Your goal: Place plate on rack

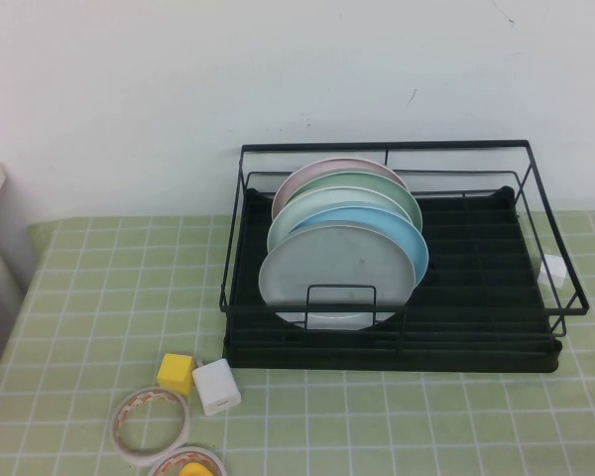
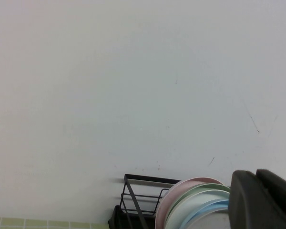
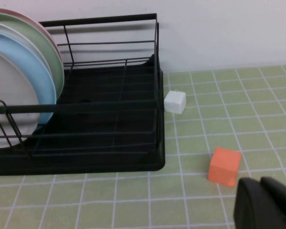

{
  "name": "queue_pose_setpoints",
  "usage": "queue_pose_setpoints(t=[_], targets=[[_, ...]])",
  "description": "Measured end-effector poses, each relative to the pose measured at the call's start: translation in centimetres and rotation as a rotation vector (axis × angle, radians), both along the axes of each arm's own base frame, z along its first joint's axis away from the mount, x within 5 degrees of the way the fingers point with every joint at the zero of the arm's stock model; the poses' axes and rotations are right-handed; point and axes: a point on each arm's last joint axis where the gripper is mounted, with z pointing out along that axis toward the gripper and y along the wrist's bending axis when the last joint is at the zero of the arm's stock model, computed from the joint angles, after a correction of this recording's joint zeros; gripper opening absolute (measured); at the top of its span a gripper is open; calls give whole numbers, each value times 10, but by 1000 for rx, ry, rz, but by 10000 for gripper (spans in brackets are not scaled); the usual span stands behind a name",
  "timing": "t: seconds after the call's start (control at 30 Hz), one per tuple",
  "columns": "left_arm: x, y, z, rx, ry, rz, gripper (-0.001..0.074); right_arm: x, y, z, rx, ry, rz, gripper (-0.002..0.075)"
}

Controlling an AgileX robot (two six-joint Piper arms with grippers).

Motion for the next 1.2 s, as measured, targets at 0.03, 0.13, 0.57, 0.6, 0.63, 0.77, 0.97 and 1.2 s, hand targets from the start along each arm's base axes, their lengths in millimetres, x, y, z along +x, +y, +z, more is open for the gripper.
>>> queue_pose_setpoints(t=[0.03, 0.13, 0.57, 0.6, 0.63, 0.77, 0.97, 1.2], targets=[[0, 0, 0, 0, 0, 0, -1, 0, 0, 0, 2, 0, -1, -1], [0, 0, 0, 0, 0, 0, -1, 0, 0, 0, 2, 0, -1, -1], [2, 5, -1, -177, -8, 29, -1, 0, 0, 0, 2, 0, -1, -1], [3, 4, -3, -180, -29, 25, -1, 0, 0, 0, 2, 0, -1, -1], [3, 3, -5, -136, -63, 27, -1, 0, 0, 0, 2, 0, -1, -1], [4, -5, -20, -99, -89, -22, -1, 0, 0, 0, 2, 0, -1, -1], [6, -10, -42, -31, 84, 21, -1, 0, 0, 0, 2, 0, -1, -1], [7, 2, -74, 38, 347, 247, -1, 0, 0, 0, 2, 0, -1, -1]])
